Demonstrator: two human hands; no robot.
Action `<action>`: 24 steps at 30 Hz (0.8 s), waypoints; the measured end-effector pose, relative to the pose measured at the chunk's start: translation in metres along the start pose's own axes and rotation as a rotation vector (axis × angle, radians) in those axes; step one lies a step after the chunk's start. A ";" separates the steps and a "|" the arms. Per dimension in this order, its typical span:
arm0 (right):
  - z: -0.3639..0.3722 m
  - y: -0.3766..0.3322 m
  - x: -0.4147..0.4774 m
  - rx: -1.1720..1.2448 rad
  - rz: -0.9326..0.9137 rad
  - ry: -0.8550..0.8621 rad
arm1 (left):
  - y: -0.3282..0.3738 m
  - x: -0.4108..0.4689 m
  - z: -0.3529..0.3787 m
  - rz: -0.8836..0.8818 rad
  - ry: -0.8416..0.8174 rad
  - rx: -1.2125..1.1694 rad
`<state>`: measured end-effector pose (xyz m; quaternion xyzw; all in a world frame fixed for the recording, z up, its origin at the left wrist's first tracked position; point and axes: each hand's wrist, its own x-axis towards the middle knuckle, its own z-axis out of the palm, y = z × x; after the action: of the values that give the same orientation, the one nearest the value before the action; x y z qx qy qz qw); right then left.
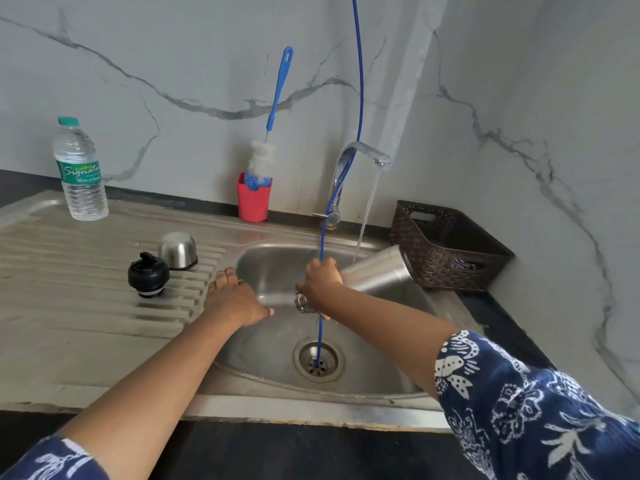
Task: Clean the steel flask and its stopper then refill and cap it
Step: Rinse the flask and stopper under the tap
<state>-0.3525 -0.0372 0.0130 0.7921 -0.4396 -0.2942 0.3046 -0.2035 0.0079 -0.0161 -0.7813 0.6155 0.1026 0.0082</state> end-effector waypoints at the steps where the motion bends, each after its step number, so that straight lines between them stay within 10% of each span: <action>1: 0.001 0.000 0.000 -0.018 -0.009 0.031 | 0.000 0.000 0.000 -0.002 0.000 -0.001; 15: 0.006 0.001 -0.014 -0.305 -0.187 0.395 | 0.002 0.000 -0.003 -0.009 0.014 0.008; 24: -0.025 0.062 -0.018 0.633 0.200 0.458 | -0.005 0.001 -0.016 0.039 -0.015 -0.169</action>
<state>-0.3746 -0.0422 0.0789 0.8452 -0.5042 0.0709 0.1626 -0.1961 0.0059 -0.0017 -0.7664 0.6196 0.1604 -0.0551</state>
